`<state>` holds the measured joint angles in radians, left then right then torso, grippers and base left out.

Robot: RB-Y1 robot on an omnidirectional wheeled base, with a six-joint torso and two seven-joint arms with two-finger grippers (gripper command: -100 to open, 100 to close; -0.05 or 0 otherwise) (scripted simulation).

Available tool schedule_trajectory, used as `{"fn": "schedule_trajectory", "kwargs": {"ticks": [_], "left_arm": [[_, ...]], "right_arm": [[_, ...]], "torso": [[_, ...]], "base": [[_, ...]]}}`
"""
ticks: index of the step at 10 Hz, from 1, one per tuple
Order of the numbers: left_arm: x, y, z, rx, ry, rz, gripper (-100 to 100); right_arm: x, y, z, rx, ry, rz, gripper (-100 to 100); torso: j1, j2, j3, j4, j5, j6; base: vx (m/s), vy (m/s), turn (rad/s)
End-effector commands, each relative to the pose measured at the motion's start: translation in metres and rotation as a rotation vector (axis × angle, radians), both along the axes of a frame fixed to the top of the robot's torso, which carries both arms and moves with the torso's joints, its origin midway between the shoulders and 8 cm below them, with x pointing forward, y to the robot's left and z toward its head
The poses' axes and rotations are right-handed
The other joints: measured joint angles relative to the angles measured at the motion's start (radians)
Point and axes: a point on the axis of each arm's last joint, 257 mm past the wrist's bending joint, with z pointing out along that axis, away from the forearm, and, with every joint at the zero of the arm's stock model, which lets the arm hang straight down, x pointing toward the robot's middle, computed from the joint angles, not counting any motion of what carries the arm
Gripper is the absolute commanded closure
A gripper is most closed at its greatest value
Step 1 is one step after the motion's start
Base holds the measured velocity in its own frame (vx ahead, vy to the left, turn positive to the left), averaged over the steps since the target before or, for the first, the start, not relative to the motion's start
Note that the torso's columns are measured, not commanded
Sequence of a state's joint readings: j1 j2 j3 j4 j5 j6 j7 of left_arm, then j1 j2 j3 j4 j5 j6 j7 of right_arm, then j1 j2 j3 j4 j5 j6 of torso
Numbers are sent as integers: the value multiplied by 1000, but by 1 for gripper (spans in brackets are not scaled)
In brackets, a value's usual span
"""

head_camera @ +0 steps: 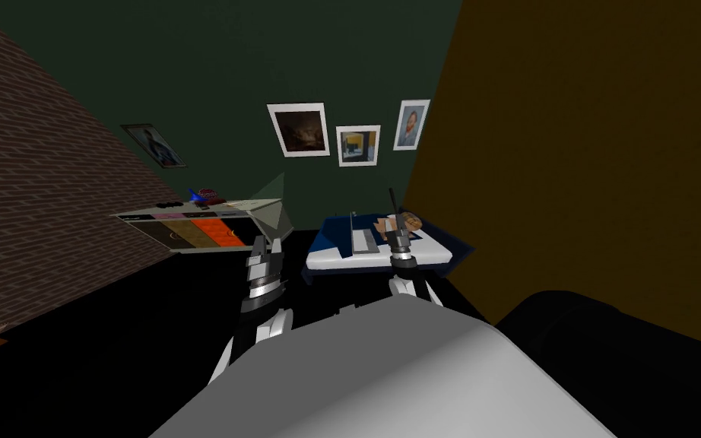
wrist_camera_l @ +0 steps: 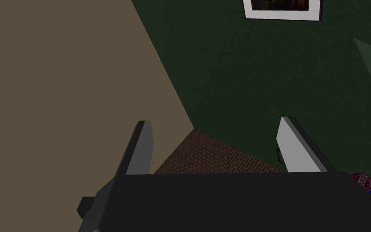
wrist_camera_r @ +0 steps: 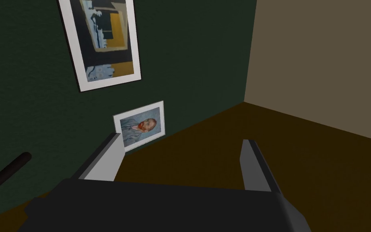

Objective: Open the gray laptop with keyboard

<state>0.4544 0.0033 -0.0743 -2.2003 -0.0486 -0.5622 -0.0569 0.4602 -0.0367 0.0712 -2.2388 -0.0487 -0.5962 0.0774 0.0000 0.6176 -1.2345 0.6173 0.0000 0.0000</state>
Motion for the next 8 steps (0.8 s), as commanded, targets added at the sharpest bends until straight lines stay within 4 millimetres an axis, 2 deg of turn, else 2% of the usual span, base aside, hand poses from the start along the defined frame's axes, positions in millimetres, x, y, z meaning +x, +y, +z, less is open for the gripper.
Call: {"fn": "schedule_trajectory", "kwargs": {"ticks": [1,3,8], "left_arm": [[0,0,0,0,0,0,0],[0,0,0,0,1,0,0],[0,0,0,0,1,0,0]], "right_arm": [[5,7,-6,-56,26,-3,-100],[11,15,-14,-127,62,-13,-100],[29,32,-43,-316,162,-63,-100]], "torso": [[0,74,-148,74,0,0],[1,116,-237,116,0,0],[-1,121,-241,121,0,0]], "base": [[19,9,12],[35,21,13],[42,29,13]]}}
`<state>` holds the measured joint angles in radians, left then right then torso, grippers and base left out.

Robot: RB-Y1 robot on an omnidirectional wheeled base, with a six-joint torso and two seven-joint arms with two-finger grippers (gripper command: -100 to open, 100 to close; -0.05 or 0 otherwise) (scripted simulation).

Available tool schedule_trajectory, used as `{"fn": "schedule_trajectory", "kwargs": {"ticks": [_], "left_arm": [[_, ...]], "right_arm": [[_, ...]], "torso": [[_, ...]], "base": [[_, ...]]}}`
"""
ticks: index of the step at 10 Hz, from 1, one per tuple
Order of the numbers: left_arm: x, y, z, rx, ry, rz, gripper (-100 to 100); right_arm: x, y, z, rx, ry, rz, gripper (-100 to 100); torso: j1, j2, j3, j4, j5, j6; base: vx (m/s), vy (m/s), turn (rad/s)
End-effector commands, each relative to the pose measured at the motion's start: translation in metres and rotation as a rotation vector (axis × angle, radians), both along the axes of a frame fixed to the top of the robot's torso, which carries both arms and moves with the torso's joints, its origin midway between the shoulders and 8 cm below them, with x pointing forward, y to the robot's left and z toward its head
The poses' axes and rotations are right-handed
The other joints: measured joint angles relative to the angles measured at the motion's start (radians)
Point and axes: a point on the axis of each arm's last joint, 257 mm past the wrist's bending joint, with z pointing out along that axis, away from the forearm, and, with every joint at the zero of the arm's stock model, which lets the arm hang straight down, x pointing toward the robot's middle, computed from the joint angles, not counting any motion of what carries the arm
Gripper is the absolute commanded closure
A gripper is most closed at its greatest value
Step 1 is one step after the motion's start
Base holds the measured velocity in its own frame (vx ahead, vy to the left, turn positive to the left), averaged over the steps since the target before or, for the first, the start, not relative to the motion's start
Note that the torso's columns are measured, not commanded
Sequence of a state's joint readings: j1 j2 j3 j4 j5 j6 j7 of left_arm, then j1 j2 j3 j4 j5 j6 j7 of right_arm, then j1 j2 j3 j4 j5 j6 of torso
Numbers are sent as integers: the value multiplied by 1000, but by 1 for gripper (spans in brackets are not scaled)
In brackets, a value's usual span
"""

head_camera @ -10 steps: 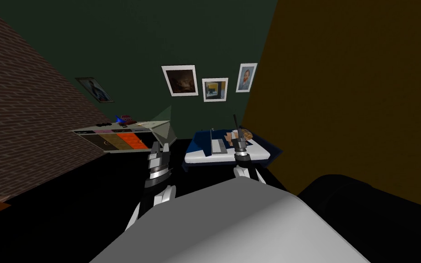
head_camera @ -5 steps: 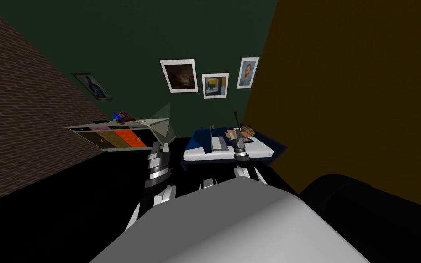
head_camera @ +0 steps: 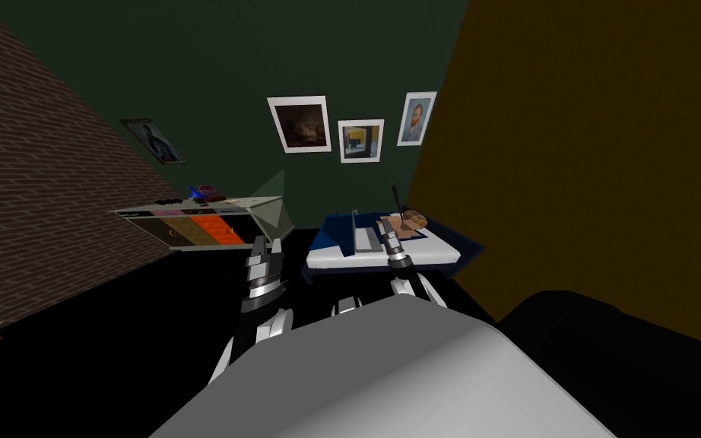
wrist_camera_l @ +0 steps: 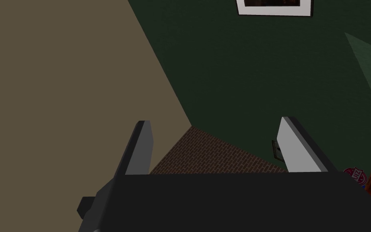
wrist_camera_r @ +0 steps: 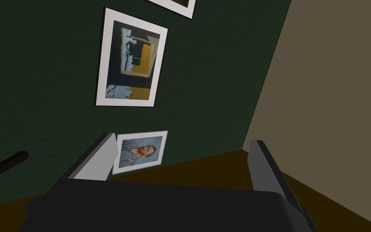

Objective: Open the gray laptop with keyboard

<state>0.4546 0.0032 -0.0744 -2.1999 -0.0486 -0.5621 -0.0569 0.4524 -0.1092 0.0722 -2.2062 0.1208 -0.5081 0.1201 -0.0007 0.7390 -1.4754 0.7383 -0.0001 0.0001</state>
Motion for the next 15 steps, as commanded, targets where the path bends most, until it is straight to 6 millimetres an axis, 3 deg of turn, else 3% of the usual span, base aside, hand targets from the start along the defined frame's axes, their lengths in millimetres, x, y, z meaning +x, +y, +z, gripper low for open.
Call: {"fn": "schedule_trajectory", "kwargs": {"ticks": [1,8,15], "left_arm": [[0,0,0,0,0,0,0],[0,0,0,0,0,0,0],[0,0,0,0,0,0,0]], "right_arm": [[11,8,-19,-103,61,-35,-100],[28,17,-55,-302,155,-109,-100],[49,14,-109,-547,294,-222,-100]], "torso": [[0,0,0,0,0,0],[1,-1,-1,0,0,0],[1,-1,-1,0,0,0]], "base": [[49,24,22],[38,22,12],[43,28,15]]}}
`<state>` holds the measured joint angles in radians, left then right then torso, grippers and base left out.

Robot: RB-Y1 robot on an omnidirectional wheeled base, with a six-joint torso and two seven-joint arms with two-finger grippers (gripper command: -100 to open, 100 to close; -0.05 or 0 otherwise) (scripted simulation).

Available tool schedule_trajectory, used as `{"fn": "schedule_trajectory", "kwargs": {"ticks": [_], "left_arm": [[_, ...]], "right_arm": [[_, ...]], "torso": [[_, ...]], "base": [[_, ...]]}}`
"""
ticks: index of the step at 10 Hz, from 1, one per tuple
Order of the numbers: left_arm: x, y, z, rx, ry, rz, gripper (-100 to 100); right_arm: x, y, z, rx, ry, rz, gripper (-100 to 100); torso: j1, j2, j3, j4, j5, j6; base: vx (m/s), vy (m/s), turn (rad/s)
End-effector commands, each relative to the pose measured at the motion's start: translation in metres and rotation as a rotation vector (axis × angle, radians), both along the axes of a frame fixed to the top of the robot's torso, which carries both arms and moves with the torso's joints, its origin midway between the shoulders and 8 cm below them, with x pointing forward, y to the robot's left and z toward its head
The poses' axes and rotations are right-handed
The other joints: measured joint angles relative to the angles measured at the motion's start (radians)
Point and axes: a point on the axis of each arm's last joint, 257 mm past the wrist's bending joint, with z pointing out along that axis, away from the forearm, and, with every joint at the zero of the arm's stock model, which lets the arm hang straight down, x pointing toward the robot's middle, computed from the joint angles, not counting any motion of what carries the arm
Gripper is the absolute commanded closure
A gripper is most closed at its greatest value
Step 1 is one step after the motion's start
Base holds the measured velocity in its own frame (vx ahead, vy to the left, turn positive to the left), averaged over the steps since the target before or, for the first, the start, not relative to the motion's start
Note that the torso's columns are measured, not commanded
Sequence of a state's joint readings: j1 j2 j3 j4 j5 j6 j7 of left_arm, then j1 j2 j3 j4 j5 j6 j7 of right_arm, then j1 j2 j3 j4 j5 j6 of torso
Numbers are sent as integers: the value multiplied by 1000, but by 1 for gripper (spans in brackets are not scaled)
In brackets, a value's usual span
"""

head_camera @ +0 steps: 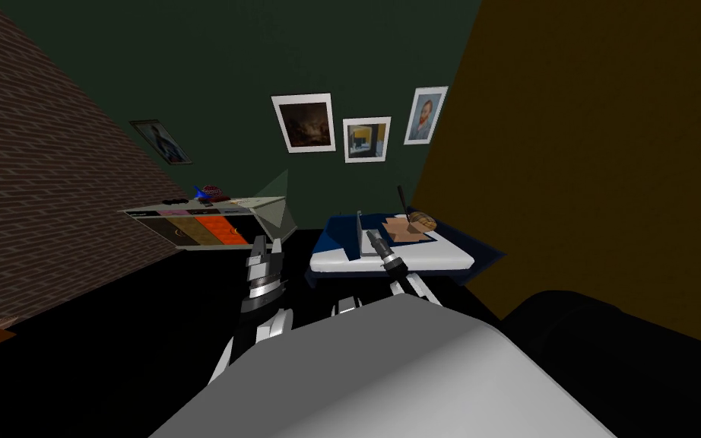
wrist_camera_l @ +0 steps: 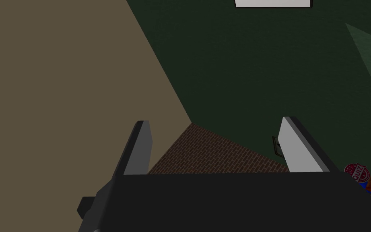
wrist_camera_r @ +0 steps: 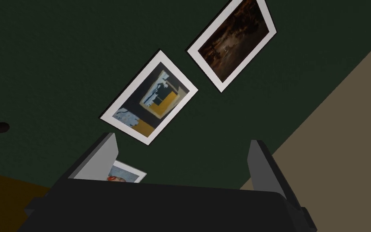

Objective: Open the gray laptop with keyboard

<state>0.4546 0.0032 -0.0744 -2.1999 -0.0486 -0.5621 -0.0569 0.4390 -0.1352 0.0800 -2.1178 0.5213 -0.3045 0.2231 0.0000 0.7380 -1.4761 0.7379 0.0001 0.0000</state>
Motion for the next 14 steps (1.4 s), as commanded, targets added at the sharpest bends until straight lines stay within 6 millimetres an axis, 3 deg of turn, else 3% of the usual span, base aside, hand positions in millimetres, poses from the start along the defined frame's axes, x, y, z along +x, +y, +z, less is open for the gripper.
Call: {"fn": "schedule_trajectory", "kwargs": {"ticks": [1,10,12,13,14], "left_arm": [[0,0,0,0,0,0,0],[0,0,0,0,0,0,0],[0,0,0,0,0,0,0],[0,0,0,0,0,0,0],[0,0,0,0,0,0,0]], "right_arm": [[5,-2,-16,-90,39,-38,-100],[22,-26,-88,-429,207,-199,-100],[22,-25,-89,-468,204,-204,-100],[24,-32,-103,-523,237,-235,-100],[24,-32,-103,-546,235,-239,-100]], "torso": [[0,0,0,0,0,0],[0,0,0,0,0,0],[0,0,0,0,0,0],[-1,1,1,0,0,0],[0,0,0,0,0,0]], "base": [[42,25,10],[47,27,17],[33,19,4],[34,14,21],[38,21,14]]}}
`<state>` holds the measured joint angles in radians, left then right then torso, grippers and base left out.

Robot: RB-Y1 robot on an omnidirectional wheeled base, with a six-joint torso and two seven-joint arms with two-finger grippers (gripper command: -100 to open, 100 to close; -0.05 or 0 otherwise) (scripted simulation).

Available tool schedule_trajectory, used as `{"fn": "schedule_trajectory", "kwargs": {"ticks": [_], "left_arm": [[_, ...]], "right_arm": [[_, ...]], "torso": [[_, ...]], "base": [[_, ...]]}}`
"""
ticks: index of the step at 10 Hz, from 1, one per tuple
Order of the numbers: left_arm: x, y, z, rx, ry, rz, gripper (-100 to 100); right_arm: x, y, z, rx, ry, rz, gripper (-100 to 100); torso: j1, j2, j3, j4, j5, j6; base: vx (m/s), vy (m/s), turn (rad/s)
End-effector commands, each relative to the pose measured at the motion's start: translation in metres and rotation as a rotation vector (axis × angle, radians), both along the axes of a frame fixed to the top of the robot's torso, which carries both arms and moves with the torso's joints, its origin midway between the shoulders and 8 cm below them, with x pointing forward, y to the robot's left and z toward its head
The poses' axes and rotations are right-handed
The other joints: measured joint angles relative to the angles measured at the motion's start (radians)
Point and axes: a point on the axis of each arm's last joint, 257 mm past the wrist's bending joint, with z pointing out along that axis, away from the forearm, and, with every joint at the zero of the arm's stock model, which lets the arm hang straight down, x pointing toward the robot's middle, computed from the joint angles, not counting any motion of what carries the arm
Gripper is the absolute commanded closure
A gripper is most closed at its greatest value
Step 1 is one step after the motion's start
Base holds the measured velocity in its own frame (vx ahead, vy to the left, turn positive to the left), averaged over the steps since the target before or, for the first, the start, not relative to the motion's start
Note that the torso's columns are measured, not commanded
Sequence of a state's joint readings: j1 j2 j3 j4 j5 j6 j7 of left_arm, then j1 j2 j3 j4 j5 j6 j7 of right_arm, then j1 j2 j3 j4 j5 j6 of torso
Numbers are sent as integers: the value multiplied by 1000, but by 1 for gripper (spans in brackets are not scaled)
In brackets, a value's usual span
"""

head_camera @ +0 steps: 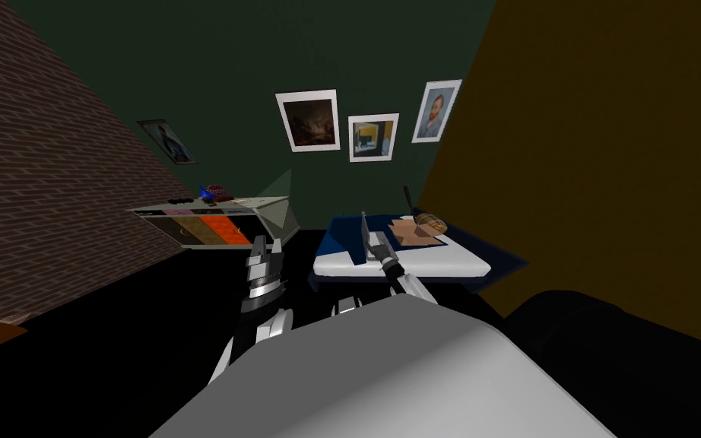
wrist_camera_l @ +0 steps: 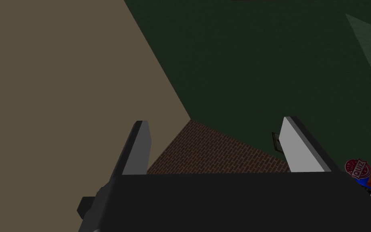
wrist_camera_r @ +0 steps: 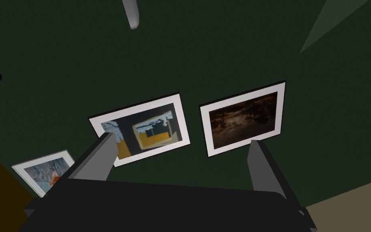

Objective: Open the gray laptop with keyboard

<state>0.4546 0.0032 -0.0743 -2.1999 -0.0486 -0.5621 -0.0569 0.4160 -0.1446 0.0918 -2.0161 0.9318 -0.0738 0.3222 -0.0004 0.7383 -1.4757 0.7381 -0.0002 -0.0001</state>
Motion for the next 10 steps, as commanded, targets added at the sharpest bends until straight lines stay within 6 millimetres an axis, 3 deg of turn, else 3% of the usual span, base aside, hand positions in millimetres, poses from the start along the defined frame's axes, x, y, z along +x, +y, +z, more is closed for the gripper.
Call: {"fn": "schedule_trajectory", "kwargs": {"ticks": [1,10], "left_arm": [[0,0,0,0,0,0,0],[0,0,0,0,0,0,0]], "right_arm": [[1,-13,-21,-99,48,-51,-100],[0,-47,-64,-441,154,-174,-100]], "torso": [[1,0,0,0,0,0],[1,-1,-1,0,0,0]], "base": [[54,31,19],[48,27,15]]}}
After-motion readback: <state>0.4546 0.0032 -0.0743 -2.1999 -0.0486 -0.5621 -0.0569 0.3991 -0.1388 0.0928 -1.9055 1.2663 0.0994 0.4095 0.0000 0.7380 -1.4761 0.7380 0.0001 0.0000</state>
